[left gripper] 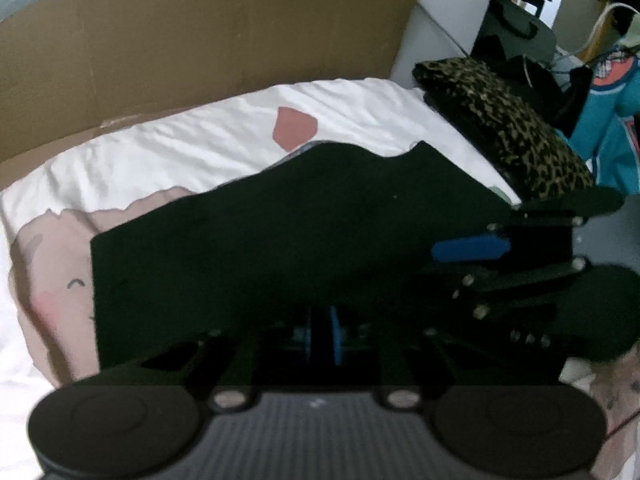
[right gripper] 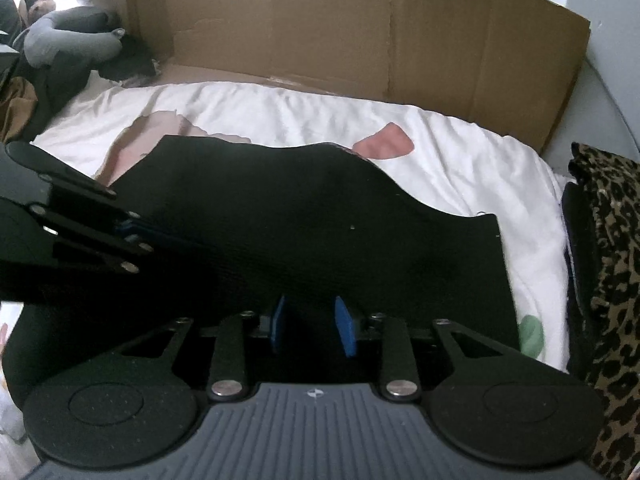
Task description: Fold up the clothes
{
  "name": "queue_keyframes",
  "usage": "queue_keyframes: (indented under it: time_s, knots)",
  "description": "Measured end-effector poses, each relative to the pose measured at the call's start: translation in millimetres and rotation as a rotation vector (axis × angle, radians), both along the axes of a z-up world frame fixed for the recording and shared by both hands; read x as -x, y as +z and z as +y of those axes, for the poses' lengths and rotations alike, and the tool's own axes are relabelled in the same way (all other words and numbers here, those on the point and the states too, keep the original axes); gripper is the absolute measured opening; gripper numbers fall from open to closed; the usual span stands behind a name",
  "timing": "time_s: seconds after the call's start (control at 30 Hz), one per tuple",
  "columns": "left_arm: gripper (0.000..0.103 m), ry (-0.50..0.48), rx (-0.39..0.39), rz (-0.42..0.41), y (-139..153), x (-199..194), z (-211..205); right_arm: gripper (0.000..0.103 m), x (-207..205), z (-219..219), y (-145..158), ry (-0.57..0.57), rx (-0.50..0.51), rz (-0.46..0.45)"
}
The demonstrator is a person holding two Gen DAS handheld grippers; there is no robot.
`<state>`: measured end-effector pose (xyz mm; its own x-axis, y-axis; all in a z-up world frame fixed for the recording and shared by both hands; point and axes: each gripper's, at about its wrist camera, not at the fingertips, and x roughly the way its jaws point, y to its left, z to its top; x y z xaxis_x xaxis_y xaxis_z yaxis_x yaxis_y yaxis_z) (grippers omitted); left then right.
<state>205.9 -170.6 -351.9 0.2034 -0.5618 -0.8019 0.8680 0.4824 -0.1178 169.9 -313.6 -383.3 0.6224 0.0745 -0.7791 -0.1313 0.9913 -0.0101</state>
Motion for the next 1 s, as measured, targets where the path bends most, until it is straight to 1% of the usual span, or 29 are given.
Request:
queue_keyframes:
  time_s: [0.13,0.2,0.33,0.37,0.43,0.47,0.5,0.57,0.67,0.77,0.8,0.87,0.93,1.0]
  knots:
    - [0.012,0.01,-0.011,-0.007,3,-4,11,0.033,2,-10,1,-0.019,0.017,0.007]
    - [0.012,0.015,-0.023,-0.008,4,-6,17,0.033,5,-17,1,-0.036,0.009,0.009]
    - [0.012,0.037,-0.051,0.015,8,-13,31,0.034,13,-27,2,-0.078,0.036,0.008]
    - [0.014,0.043,-0.06,0.014,8,-13,35,0.034,15,-30,3,-0.09,0.032,0.01]
    - [0.023,0.052,-0.077,0.012,8,-11,43,0.034,19,-37,4,-0.113,0.023,0.015]
    - [0.031,0.057,-0.085,0.011,8,-10,46,0.034,21,-39,5,-0.121,0.025,0.016]
    - [0.033,0.062,-0.094,0.01,8,-10,50,0.034,22,-40,6,-0.126,0.032,0.018]
    - [0.033,0.072,-0.111,0.008,9,-8,58,0.035,26,-42,9,-0.136,0.041,0.02]
    - [0.035,0.06,-0.101,0.013,15,-2,64,0.035,33,-42,14,-0.15,0.043,0.021]
    - [0.035,0.047,-0.09,0.018,22,4,69,0.038,44,-42,21,-0.162,-0.005,0.01]
    - [0.035,0.043,-0.086,0.02,24,7,70,0.041,48,-40,22,-0.157,-0.014,0.003]
    - [0.035,0.032,-0.073,0.025,28,13,73,0.041,56,-34,24,-0.136,-0.007,-0.013]
    - [0.035,0.028,-0.065,0.039,30,20,73,0.041,62,-28,24,-0.106,0.001,-0.007]
    - [0.035,0.006,-0.059,0.049,31,28,69,0.041,67,-24,24,-0.086,-0.011,-0.001]
